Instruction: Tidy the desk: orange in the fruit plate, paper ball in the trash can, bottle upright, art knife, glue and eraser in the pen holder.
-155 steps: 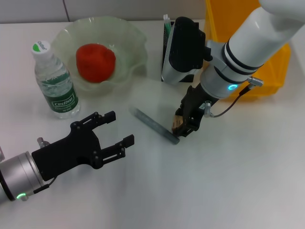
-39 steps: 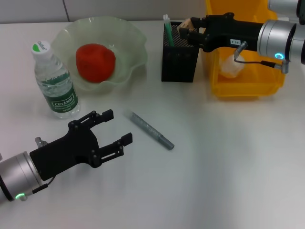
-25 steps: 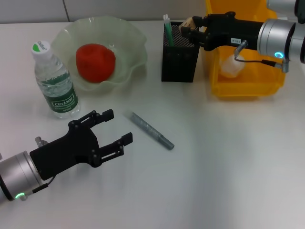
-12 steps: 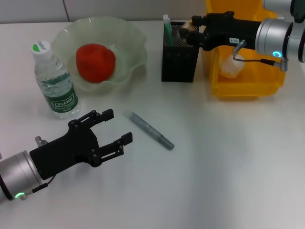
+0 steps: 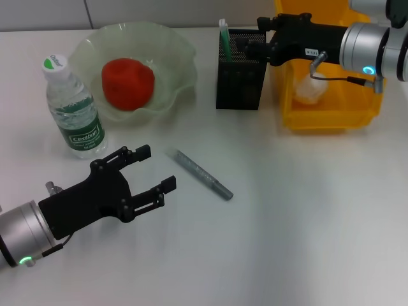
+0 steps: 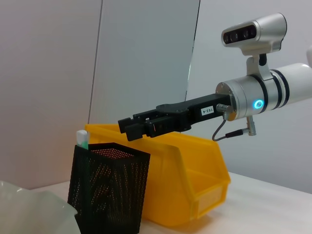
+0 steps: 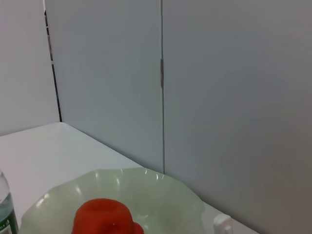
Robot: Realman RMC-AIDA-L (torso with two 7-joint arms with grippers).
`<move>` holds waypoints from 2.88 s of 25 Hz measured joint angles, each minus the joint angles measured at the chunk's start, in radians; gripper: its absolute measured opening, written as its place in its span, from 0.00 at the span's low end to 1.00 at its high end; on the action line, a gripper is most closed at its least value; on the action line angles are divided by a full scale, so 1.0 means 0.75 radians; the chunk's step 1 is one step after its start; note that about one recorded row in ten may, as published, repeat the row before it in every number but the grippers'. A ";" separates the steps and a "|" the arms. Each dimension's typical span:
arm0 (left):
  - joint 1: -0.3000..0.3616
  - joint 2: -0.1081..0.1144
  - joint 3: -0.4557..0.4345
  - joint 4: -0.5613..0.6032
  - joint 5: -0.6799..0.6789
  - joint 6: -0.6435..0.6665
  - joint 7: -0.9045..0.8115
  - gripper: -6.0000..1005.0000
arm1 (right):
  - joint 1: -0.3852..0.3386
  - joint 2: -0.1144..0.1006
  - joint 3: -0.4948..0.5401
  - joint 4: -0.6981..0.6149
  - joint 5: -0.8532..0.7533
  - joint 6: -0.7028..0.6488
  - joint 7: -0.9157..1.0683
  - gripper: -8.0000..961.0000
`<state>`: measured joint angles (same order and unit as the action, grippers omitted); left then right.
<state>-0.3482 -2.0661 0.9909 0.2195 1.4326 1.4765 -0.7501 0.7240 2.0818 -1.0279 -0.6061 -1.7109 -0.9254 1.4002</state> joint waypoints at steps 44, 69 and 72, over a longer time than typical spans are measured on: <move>0.125 0.033 0.014 0.085 0.062 0.015 0.001 0.80 | 0.165 0.005 -0.475 -0.226 -0.570 -0.416 0.816 0.68; 0.207 0.096 0.015 0.088 0.104 0.071 0.012 0.80 | 0.189 0.014 -0.838 -0.124 -0.404 -0.099 0.859 0.67; 0.207 0.096 0.015 0.088 0.104 0.071 0.012 0.80 | 0.192 0.014 -0.867 -0.123 -0.390 -0.077 0.864 0.67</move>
<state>-0.1932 -1.9945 1.0023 0.2856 1.5109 1.5299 -0.7411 0.8677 2.0923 -1.6782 -0.6984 -2.0033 -0.9831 2.0483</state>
